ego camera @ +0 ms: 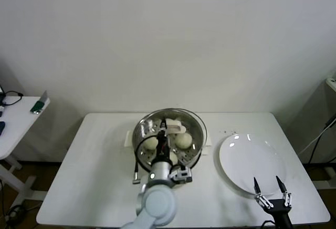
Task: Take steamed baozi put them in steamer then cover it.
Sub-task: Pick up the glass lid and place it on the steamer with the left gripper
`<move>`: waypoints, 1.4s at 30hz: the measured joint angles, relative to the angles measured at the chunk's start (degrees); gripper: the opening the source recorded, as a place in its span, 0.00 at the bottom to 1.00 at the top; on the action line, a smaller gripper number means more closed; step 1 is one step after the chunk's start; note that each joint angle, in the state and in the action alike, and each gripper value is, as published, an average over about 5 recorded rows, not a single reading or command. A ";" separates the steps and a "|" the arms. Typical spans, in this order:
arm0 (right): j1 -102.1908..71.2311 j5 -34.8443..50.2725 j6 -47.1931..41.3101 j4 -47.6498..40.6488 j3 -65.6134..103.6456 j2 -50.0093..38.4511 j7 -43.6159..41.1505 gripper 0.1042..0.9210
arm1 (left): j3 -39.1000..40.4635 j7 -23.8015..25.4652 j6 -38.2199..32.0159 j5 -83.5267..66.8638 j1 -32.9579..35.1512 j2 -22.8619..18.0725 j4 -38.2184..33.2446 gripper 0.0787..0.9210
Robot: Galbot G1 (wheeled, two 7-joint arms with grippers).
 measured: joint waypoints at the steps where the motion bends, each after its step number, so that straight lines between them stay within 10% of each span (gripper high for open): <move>1: 0.01 0.00 0.02 -0.01 0.00 0.03 0.01 0.88 | 0.01 0.00 -0.01 0.27 0.01 -0.13 0.21 0.08; 42: 0.16 -0.07 -0.02 0.93 0.33 0.97 -0.06 0.88 | -1.42 -1.24 -0.75 3.10 0.40 -1.41 4.61 0.11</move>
